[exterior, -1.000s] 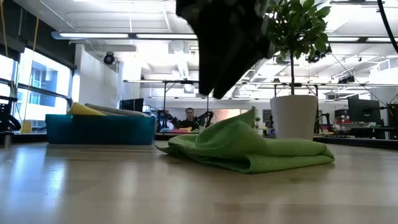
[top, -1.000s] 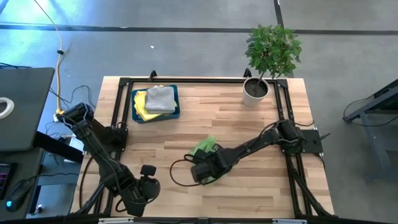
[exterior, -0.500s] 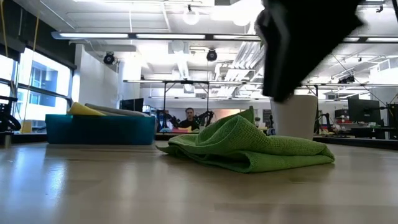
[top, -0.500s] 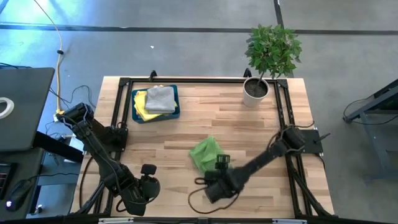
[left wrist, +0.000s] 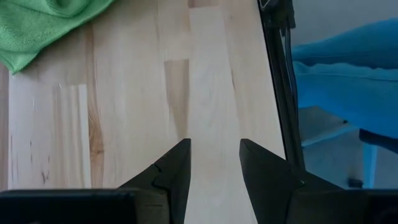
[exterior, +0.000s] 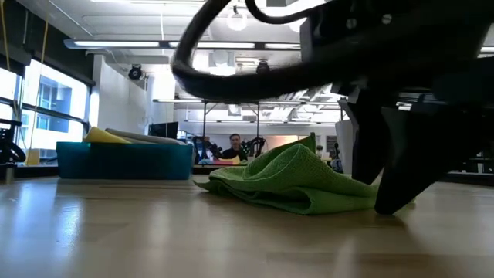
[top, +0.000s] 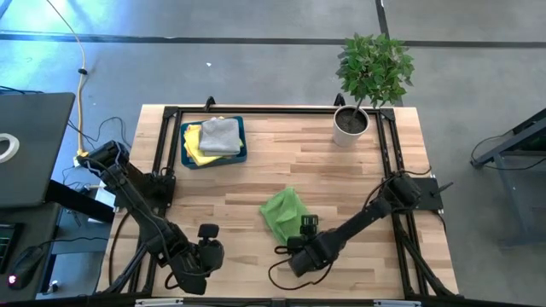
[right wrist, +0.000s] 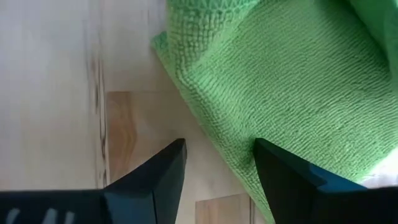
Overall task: Fold microfiber towels
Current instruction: Put the folded green microfiber cloth into the blue bin
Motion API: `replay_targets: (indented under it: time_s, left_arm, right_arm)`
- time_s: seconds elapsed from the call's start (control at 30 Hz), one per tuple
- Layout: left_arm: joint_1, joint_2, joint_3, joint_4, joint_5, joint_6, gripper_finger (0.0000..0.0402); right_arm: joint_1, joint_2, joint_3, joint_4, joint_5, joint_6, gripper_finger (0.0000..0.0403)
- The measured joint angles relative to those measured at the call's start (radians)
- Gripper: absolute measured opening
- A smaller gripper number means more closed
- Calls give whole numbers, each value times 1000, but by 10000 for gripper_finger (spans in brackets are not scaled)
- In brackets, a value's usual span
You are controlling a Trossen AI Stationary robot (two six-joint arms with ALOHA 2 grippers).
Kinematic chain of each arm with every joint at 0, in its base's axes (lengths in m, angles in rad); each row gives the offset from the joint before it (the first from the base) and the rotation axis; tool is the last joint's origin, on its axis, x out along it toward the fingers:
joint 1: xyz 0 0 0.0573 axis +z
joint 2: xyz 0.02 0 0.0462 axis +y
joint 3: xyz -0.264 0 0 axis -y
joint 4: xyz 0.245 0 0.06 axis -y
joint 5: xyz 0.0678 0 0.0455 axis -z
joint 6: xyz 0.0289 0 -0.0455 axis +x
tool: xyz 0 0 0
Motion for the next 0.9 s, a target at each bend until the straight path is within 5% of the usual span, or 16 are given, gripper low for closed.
replay_targets:
  time_s: [0.2, 0.53, 0.9]
  left_arm:
    - [10, 0, 0, 9, -15, 1, 129]
    - [8, 0, 0, 9, -62, 59, 129]
    - [7, 2, 0, 10, -78, 165, 129]
  right_arm:
    - [-23, 0, -7, 47, -24, 2, 161]
    - [-67, 4, -7, 123, -63, 196, 11]
    - [-159, 14, 148, 90, -227, 285, 3]
